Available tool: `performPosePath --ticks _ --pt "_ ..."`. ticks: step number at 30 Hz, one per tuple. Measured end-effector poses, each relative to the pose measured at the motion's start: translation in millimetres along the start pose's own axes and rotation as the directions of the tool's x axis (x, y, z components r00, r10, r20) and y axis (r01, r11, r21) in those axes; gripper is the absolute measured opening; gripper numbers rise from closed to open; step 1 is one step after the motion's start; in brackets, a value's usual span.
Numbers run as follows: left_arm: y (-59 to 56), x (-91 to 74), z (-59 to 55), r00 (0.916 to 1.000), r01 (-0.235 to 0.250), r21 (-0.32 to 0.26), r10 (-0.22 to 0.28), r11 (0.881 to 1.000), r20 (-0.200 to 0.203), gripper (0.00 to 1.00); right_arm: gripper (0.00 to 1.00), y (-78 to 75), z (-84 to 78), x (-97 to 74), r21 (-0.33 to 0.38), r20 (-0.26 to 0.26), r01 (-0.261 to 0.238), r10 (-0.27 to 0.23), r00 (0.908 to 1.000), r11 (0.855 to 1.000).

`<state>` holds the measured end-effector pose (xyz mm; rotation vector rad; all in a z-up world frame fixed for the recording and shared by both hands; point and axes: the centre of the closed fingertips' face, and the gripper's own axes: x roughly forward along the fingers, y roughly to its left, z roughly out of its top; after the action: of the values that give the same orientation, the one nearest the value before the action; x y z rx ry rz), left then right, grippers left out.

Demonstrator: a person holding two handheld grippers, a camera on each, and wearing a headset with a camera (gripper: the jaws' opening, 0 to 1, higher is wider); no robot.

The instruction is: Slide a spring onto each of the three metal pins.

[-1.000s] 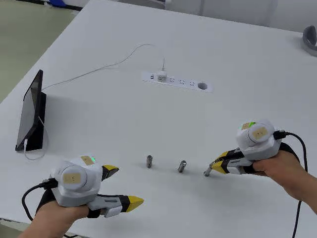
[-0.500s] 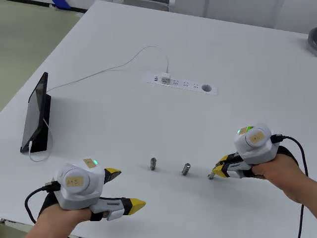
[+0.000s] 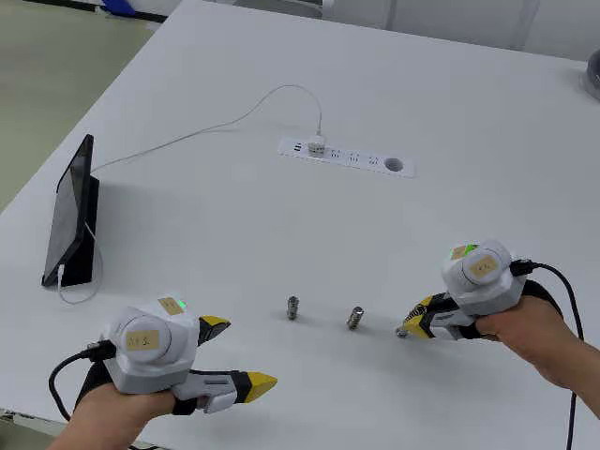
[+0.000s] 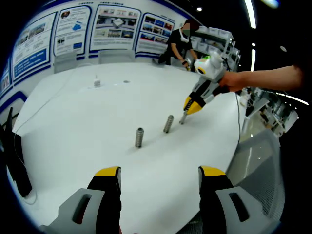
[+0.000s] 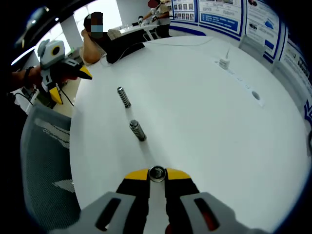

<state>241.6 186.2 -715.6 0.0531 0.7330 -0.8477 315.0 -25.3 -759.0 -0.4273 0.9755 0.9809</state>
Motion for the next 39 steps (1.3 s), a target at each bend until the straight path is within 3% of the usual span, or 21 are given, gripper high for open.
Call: performPosePath --ticks 15,35,39 --pt "0.6 -1.8 -1.1 1.0000 -0.005 -0.005 0.005 1.000 0.001 0.65 0.13 1.8 -3.0 6.7 -0.071 -0.022 0.026 -0.028 0.9994 0.997" --pt "3.9 -3.4 -6.0 0.9999 -0.013 -0.024 0.013 1.000 -0.006 0.65 0.13 1.0 -24.2 30.1 -0.018 -0.026 0.034 -0.035 0.9990 0.999" --pt "4.1 -3.3 -6.2 0.9999 -0.015 -0.024 0.015 1.000 -0.007 0.65 0.18 0.2 -25.9 30.4 -0.001 -0.022 0.047 -0.047 0.9986 0.999"
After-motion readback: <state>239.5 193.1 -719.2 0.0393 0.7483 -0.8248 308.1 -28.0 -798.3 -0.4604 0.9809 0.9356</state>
